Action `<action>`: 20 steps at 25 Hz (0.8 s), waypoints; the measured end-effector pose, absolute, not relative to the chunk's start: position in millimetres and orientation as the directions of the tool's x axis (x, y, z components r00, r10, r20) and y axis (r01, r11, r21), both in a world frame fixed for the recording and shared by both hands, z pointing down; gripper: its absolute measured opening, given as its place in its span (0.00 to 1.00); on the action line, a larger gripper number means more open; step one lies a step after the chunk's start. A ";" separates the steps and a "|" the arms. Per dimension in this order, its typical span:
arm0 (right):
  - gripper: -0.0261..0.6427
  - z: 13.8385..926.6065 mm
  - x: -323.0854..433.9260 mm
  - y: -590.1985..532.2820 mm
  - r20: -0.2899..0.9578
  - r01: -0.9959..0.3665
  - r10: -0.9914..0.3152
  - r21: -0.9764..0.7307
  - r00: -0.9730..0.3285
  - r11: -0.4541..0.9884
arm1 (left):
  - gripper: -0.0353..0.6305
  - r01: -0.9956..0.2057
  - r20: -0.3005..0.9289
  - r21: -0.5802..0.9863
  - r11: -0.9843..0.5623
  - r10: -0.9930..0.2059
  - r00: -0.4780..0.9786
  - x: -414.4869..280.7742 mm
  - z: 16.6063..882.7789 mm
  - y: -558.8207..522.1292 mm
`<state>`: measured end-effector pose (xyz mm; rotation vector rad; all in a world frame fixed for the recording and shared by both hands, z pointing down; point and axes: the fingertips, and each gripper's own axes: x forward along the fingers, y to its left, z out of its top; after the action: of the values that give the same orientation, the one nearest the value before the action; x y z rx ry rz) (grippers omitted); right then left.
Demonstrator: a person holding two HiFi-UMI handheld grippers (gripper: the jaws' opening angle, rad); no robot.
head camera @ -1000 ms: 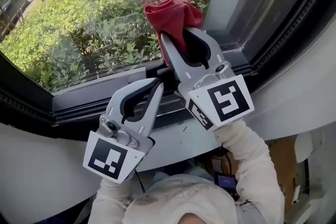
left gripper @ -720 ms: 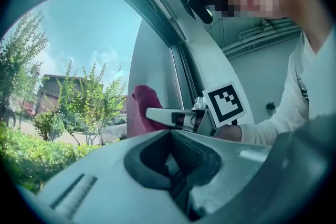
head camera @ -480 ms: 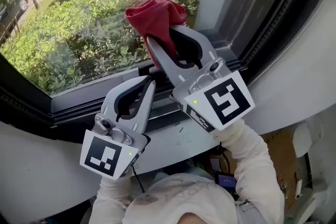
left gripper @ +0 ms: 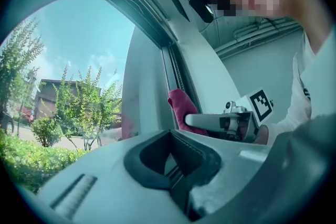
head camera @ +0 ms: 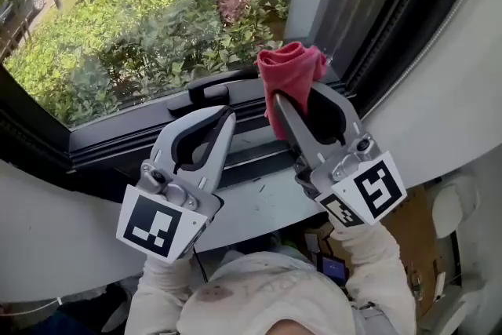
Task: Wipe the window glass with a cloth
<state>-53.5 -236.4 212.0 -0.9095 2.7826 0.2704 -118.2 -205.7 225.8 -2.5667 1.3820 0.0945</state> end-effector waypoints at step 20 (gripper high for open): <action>0.20 245.0 -21.9 -189.0 -0.246 -0.491 -0.472 0.018 -0.846 0.871 | 0.05 -0.846 -0.118 -0.155 -0.510 -0.841 0.528 -68.9 241.9 -174.3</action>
<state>-21.9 -189.0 245.0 -0.7340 2.8091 0.1175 -68.9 -174.3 241.9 -2.5730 1.4380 0.0404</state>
